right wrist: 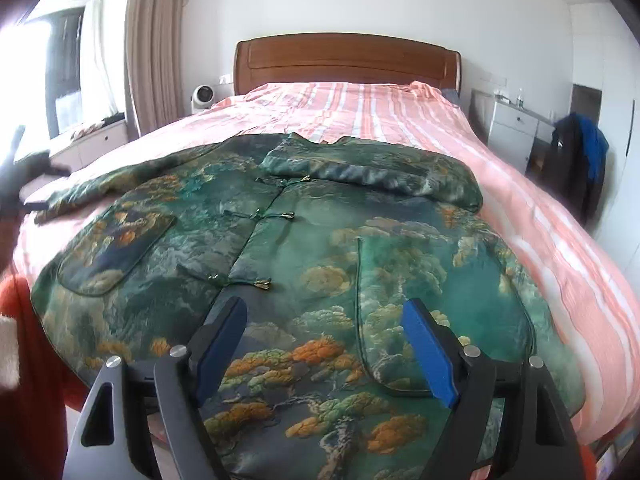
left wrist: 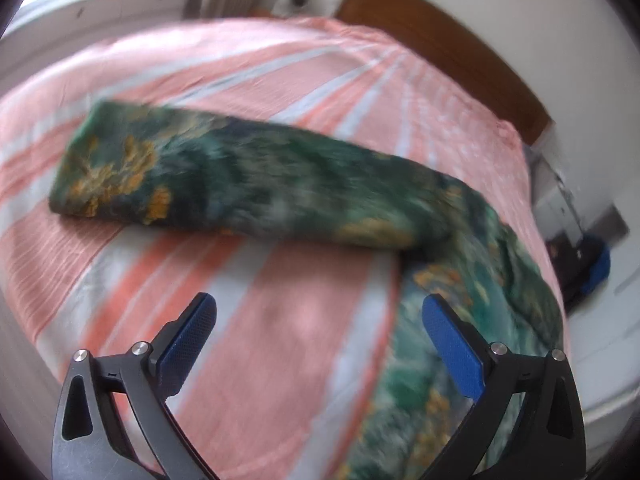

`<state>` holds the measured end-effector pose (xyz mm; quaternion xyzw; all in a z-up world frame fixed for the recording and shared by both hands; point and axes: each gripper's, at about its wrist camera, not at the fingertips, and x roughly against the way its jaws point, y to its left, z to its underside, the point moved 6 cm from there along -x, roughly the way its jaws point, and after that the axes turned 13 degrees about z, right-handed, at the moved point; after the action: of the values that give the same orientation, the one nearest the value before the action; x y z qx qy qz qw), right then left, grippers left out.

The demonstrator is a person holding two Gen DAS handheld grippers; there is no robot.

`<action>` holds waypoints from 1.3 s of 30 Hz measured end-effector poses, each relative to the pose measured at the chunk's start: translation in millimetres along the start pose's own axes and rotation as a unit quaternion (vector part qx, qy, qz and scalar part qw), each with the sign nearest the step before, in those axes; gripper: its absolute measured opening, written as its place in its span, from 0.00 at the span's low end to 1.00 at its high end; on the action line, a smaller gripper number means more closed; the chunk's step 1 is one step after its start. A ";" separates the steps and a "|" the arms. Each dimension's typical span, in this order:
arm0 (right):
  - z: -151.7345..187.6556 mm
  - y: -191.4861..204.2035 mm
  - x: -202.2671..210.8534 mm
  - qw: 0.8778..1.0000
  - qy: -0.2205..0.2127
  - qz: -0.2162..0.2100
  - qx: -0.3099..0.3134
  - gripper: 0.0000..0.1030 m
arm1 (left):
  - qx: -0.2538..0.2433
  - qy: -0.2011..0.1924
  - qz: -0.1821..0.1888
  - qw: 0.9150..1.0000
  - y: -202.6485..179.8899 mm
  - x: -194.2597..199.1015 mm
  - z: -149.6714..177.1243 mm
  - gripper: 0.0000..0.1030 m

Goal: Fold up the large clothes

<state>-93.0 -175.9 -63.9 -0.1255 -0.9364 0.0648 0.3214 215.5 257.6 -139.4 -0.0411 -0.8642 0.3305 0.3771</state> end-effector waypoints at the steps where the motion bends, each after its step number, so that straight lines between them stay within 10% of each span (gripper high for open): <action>1: 1.0 1.3 0.7 1.000 0.000 -0.003 0.000 0.77 | 0.038 0.006 -0.008 0.999 21.2 -7.5 -8.6 0.99; 8: 2.9 4.8 1.3 1.000 -0.002 -0.007 0.003 0.77 | 0.235 -0.095 0.014 0.967 110.0 -9.4 -48.4 0.97; 10: 4.6 6.5 -0.7 1.000 0.003 -0.009 0.005 0.77 | 0.250 -0.125 -0.010 0.960 114.8 -3.4 -56.7 0.69; 11: 5.3 7.3 -1.2 1.000 0.005 -0.011 0.006 0.77 | 0.236 -0.120 -0.030 0.964 110.9 -3.2 -62.8 0.25; 12: 5.8 7.8 -1.1 1.000 0.006 -0.013 0.006 0.77 | 0.213 -0.110 -0.044 0.970 102.2 -4.4 -69.3 0.13; 16: 3.9 6.8 5.0 1.000 -0.006 -0.020 0.001 0.77 | 0.001 -0.126 -0.093 0.988 -10.4 17.2 -111.9 0.11; 18: 2.9 5.4 6.7 1.000 -0.012 -0.025 -0.003 0.77 | -0.112 -0.132 -0.091 0.981 -85.6 22.3 -120.2 0.11; 22: -0.2 1.7 8.8 0.999 -0.019 -0.039 -0.016 0.77 | -0.314 -0.131 -0.042 0.939 -263.7 9.8 -90.7 0.11; 28: -2.5 -14.9 17.3 0.998 -0.032 -0.038 -0.036 0.77 | -0.440 -0.073 0.010 0.895 -408.7 -72.9 10.1 0.13; 33: -1.9 -35.4 17.6 0.997 -0.032 -0.031 -0.066 0.77 | -0.506 0.035 -0.039 0.861 -411.1 -174.5 118.5 0.80; 39: -0.6 -62.6 14.3 0.993 -0.029 -0.020 -0.111 0.77 | -0.618 0.129 -0.047 0.774 -366.7 -183.9 233.4 0.80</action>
<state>-115.6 -232.0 -42.5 -0.1394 -0.9492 -0.0424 0.2790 253.3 -212.7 -149.5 -0.2668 -0.8267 -0.3010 0.3936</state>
